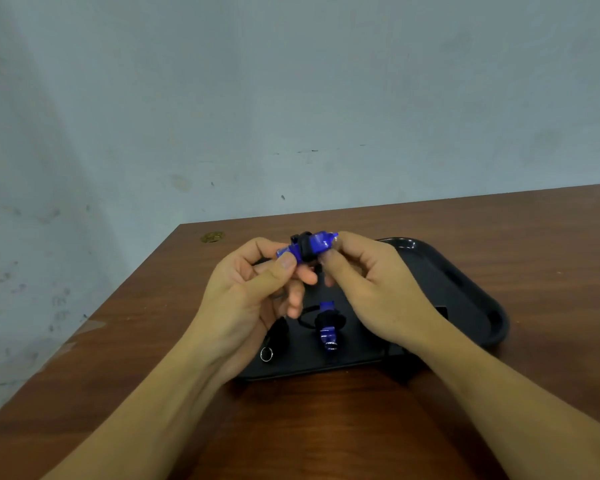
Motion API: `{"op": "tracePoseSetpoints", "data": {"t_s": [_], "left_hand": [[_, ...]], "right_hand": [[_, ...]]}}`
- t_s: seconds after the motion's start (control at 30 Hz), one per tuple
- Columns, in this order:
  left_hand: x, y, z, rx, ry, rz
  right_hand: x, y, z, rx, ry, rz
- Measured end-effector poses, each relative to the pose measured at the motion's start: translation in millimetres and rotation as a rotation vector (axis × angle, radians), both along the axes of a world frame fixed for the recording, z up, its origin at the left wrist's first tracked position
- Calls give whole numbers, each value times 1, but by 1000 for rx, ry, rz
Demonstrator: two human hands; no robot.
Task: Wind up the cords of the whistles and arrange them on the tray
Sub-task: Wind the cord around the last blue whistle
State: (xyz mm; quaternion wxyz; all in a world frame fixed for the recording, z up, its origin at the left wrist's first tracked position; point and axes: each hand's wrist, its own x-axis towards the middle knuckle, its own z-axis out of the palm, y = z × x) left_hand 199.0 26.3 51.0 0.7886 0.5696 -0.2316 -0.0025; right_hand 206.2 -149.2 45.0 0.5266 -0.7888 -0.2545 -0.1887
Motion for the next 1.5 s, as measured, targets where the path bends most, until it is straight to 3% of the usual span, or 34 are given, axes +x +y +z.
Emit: {"op": "tracePoseSetpoints", "data": {"t_s": [0.27,0.4,0.53,0.67,0.87,1.03,1.1,1.27,1.37,1.5], "left_hand": [[9,3,-5,148,-63,373],[11,4,-9,395,-201,493],[7,5,-10,545,-317,424],[3,4,-6,456,-313,210],[0,6,-3,224,-134,-65],[-3,0,-2,33,62,-170],[-3,-1,-1,-28,110,-153],[0,-1,1,-106,170,24],[6,3,-2,67,40,256],[10,8,-10,411,-208,509]], "right_hand": [[0,0,-5,-381,-178,-138],[-1,-4,2,-394,-240,-176],[-1,-12,9,-240,-229,-157],[-1,-16,14,-41,-134,-85],[-3,-15,17,255,132,127],[4,-9,7,393,330,204],[6,-7,2,306,262,158],[4,-2,-9,-163,-10,20],[1,1,-8,-396,-143,-69],[-2,3,-1,-492,-291,-165]]}}
